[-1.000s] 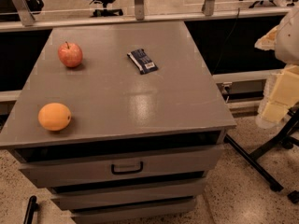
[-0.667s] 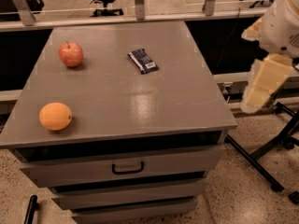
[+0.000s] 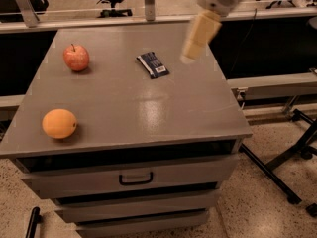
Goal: Move apple near orange
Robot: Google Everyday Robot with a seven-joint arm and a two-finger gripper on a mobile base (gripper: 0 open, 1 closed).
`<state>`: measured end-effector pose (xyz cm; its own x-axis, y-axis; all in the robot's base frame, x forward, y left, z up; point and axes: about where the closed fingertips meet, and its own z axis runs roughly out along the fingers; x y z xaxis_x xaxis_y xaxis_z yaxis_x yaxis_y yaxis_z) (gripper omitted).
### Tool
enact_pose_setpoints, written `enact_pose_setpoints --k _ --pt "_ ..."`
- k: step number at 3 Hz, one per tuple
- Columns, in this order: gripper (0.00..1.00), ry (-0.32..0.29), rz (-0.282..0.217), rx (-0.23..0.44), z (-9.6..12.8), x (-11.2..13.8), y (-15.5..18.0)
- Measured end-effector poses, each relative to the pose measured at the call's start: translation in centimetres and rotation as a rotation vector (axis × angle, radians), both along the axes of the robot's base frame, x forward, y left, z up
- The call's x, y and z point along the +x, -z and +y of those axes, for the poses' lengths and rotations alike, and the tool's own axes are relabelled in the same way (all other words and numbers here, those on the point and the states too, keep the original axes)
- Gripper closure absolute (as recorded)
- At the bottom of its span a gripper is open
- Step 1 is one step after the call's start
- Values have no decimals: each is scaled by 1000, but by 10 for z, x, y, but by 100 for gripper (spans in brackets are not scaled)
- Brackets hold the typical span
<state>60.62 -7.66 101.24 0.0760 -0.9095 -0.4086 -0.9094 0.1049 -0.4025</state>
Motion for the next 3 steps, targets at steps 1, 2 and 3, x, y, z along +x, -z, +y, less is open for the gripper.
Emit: enact_pose_setpoints --k 1,2,3 --pt "0 -64 -17 136 85 64 -8" --pt "0 -87 47 241 164 111 8" --pt "0 -90 30 286 182 128 -1"
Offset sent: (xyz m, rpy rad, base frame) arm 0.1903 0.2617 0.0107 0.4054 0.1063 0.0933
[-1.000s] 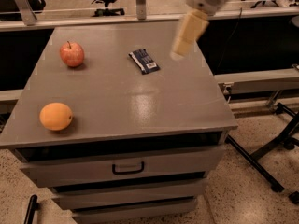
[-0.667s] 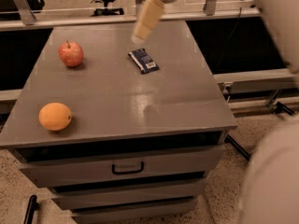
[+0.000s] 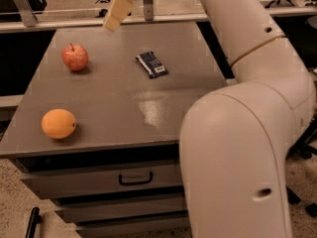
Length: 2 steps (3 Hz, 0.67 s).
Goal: Move apple near orange
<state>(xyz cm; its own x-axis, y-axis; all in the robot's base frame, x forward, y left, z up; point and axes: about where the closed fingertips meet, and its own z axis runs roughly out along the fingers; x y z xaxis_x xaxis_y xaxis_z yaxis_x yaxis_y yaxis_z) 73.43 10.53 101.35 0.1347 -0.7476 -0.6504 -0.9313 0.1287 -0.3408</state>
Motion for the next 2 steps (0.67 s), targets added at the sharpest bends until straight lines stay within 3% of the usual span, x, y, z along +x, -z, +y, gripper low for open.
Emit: enact_pose_setpoints --k 1,2 --pt "0 2 -2 -2 -3 -1 -2" --pt "0 -26 32 33 5 -4 9"
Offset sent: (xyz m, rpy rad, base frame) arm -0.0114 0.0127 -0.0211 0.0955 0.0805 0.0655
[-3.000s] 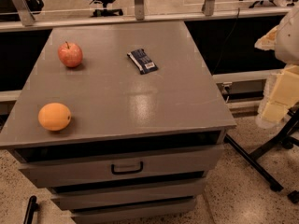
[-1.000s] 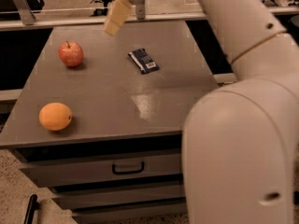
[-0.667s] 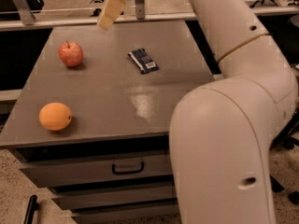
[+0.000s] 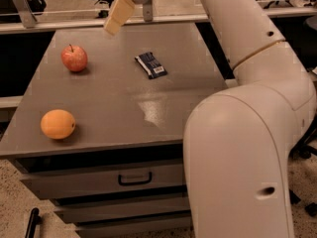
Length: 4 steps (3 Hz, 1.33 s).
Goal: Move apple near orange
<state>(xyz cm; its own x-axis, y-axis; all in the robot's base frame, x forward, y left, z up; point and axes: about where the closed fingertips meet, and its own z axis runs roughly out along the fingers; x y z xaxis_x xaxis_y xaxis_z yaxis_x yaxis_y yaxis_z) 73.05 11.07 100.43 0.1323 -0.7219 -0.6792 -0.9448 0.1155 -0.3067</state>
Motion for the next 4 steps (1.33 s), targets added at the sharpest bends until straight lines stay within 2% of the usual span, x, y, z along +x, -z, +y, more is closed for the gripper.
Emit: enact_pose_setpoints --k 1,2,3,4 --pt "0 -101 75 109 46 -14 35" --pt "0 -161 137 168 90 -34 72" --pt "0 -153 163 172 145 -42 135" --pt "0 -150 160 175 147 -41 135"
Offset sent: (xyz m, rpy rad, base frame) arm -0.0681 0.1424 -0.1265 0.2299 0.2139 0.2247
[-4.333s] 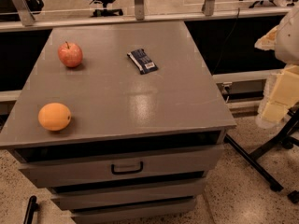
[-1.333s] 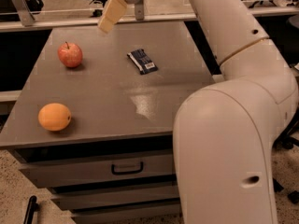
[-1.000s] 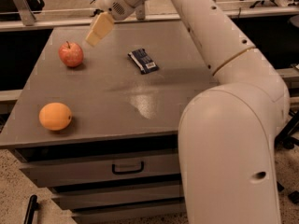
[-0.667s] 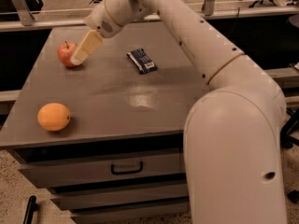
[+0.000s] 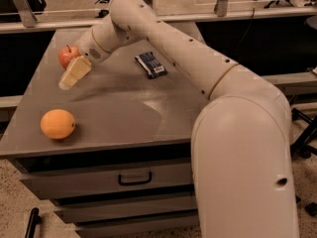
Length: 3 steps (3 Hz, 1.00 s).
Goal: Move apple near orange
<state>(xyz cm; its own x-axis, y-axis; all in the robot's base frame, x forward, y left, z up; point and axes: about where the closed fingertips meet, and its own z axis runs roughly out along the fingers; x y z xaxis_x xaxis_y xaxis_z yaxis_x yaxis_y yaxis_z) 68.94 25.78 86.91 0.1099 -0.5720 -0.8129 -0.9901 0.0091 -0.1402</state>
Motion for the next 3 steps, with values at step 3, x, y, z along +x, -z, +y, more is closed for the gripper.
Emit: enact_pose_setpoints --k 3 --pt "16 34 -43 106 20 23 -14"
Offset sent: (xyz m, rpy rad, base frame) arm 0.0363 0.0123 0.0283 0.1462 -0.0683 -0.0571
